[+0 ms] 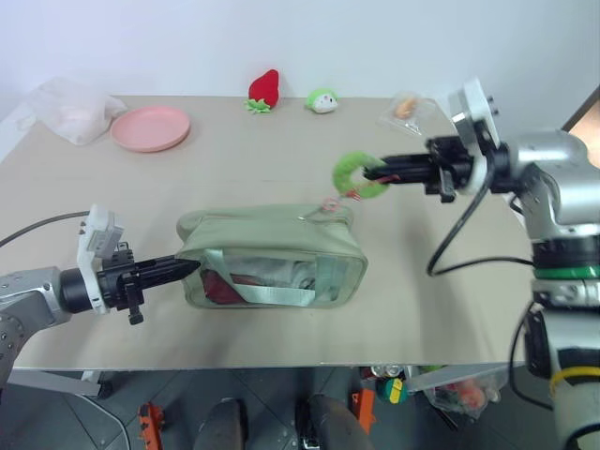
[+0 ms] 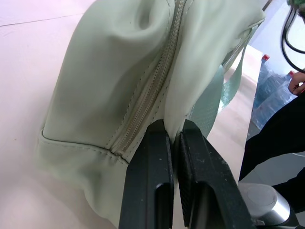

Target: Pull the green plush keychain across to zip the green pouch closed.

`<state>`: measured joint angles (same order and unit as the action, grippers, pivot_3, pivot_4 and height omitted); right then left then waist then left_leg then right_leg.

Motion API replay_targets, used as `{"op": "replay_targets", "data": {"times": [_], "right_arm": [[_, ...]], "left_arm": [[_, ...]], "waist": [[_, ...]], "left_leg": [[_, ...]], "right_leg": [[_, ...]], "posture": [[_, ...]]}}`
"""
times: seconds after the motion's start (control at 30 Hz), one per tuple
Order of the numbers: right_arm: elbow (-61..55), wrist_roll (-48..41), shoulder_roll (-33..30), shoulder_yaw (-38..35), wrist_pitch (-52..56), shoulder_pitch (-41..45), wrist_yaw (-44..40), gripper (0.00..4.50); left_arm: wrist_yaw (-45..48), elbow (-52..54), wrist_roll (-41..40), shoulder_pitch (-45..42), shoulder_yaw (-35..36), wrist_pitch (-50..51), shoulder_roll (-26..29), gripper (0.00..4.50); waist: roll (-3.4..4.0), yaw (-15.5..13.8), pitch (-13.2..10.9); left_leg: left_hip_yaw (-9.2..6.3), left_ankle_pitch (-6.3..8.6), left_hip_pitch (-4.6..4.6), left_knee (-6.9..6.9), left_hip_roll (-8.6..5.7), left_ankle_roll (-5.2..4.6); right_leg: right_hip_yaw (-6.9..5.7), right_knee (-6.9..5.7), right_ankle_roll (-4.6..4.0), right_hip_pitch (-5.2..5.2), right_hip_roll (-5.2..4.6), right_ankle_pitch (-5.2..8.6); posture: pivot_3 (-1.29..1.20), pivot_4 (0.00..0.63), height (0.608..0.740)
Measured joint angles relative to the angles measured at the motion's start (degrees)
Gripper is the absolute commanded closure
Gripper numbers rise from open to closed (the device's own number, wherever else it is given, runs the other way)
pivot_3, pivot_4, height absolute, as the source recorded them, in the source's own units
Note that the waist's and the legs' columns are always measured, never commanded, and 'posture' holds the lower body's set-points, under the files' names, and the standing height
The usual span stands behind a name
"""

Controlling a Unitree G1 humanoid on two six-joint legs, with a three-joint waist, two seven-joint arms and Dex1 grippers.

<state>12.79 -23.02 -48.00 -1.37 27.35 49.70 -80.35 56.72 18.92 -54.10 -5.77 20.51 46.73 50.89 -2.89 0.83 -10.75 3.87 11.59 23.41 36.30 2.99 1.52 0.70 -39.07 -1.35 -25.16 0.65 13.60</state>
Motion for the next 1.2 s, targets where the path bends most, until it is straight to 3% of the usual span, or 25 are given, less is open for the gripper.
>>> {"op": "replay_targets", "data": {"times": [0.13, 0.23, 0.4, 0.5, 0.63, 0.9, 1.07, 1.2], "right_arm": [[-4.4, 2.7, -5.9, -2.5, 0.0, -11.7, 4.7, 4.48], [-5.2, 6.5, -5.5, -2.3, -2.4, -17.4, 10.3, 4.48], [-4.8, 14.1, 5.8, 5.4, -4.9, -18.6, 22.2, 4.48], [-6.6, 15.5, 13.0, 10.5, -4.7, -20.6, 24.9, 4.48], [-10.8, 14.3, 13.9, 11.5, -1.6, -21.4, 24.3, 4.48], [-11.9, 6.8, 8.3, 5.5, 3.9, -21.5, 18.7, 1.87], [-12.8, 0.9, 5.4, -1.3, 6.7, -19.2, 17.3, 0.39], [-12.3, -4.6, 2.9, -6.4, 11.5, -18.1, 16.5, 0.38]], "left_arm": [[-0.1, 0.2, -0.4, 0.9, 0.6, 0.3, 0.0, 4.50], [-0.2, 0.2, -0.7, 1.3, 1.1, 0.8, 0.0, 4.50], [-0.8, 0.1, -1.2, 0.8, 1.3, 2.1, 0.0, 4.50], [-1.3, -0.1, -1.4, -0.3, 0.8, 3.1, 0.0, 4.50], [-3.1, -0.8, -2.9, -1.8, 0.7, 5.8, -0.4, 4.50], [-5.0, -1.7, -3.2, -3.0, 0.3, 6.1, -0.9, 4.50], [-6.5, -3.1, -3.5, -4.0, -0.1, 7.5, -1.9, 3.08], [-8.5, -4.0, -4.2, -5.2, 0.0, 8.4, -2.8, 1.75]], "waist": [[0.04, 0.2, 0.0], [0.12, 0.4, 0.1], [0.10, 0.6, 0.1], [0.12, 0.6, 0.1], [0.07, 0.6, 0.2], [0.13, 0.4, 0.1], [0.13, 0.4, 0.1], [0.12, 0.4, 0.1]], "left_leg": [[0.09, 0.09, -0.06, 0.05, -0.06, -0.16], [0.11, 0.09, -0.11, 0.09, -0.05, -0.16], [0.05, -0.08, -0.18, 0.14, -0.02, -0.16], [0.00, -0.10, -0.10, 0.13, -0.01, -0.16], [0.01, -0.07, -0.06, 0.12, -0.03, -0.18], [-0.01, -0.07, -0.07, 0.12, -0.04, -0.19], [-0.04, -0.07, -0.08, 0.12, -0.04, -0.19], [-0.06, -0.06, 0.01, 0.11, -0.04, -0.19]], "right_leg": [[0.13, 0.00, 0.14, 0.06, -0.05, 0.05], [0.15, -0.01, 0.18, 0.08, -0.02, 0.00], [0.14, -0.02, 0.20, 0.15, 0.07, -0.17], [0.12, -0.02, 0.19, 0.12, 0.07, -0.18], [0.12, 0.03, 0.23, 0.12, 0.03, -0.15], [0.10, 0.02, 0.20, 0.12, 0.05, -0.15], [0.09, 0.01, 0.19, 0.13, 0.07, -0.16], [0.08, 0.02, 0.20, 0.07, 0.06, -0.15]], "posture": [[0.00, 0.150, 0.740], [0.00, 0.150, 0.740], [0.00, 0.150, 0.740], [0.00, 0.150, 0.740], [0.00, 0.150, 0.740], [0.00, 0.150, 0.740], [0.00, 0.150, 0.740], [0.00, 0.150, 0.740]]}}
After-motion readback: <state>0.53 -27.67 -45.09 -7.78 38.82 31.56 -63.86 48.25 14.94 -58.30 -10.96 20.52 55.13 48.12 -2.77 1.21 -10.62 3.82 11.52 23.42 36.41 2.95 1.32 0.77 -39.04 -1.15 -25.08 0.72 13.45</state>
